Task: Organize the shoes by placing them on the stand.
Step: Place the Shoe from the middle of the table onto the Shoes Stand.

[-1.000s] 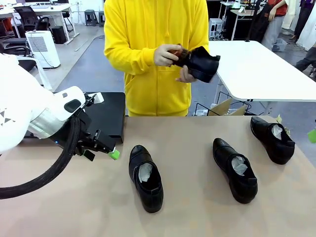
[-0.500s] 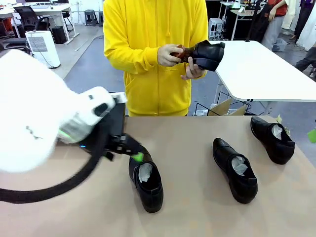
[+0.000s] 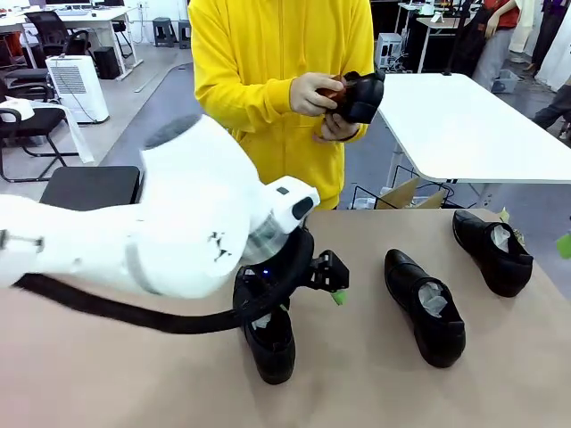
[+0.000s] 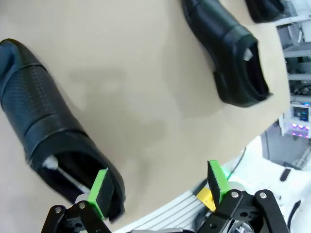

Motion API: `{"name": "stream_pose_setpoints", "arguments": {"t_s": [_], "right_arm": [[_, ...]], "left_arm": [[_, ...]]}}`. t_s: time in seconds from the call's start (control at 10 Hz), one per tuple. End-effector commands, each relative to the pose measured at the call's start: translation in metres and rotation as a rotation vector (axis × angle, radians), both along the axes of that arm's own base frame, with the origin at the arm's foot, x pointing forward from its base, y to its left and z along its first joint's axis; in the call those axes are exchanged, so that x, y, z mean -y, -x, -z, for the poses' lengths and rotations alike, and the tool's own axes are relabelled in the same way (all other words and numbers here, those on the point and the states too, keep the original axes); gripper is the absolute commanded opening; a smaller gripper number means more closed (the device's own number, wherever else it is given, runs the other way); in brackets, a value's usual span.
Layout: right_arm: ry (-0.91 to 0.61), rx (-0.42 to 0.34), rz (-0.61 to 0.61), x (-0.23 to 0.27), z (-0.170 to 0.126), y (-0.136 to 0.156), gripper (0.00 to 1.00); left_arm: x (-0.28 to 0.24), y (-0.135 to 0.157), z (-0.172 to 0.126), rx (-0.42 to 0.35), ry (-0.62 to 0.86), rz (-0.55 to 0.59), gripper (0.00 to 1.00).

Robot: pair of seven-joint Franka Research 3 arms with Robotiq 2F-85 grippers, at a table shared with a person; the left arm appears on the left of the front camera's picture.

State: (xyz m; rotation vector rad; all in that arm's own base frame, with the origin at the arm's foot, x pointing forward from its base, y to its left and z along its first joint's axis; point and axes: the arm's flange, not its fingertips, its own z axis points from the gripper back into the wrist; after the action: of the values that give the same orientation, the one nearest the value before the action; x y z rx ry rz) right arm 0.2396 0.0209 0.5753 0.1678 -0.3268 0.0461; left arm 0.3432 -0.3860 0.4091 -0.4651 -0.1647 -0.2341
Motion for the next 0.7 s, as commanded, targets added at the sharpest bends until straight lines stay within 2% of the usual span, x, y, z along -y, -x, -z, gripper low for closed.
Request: {"name": "stream_pose_setpoints", "arguments": {"t_s": [0.0,0.1,0.4,0.6], "right_arm": [[-0.003,0.003,-0.018,0.0,-0.001,0.0,1.0],[-0.003,0.003,-0.018,0.0,-0.001,0.0,1.0],[-0.003,0.003,-0.018,0.0,-0.001,0.0,1.0],[-0.003,0.003,-0.018,0.0,-0.001,0.0,1.0]], "left_arm": [[0.021,-0.016,0.002,-0.06,-0.059,-0.069,1.0],[0.026,-0.018,0.007,-0.087,-0.053,-0.11,1.0],[0.025,-0.019,0.015,-0.093,-0.11,-0.207,1.0],[0.024,-0.008,0.004,-0.059,-0.133,-0.23,1.0]]}}
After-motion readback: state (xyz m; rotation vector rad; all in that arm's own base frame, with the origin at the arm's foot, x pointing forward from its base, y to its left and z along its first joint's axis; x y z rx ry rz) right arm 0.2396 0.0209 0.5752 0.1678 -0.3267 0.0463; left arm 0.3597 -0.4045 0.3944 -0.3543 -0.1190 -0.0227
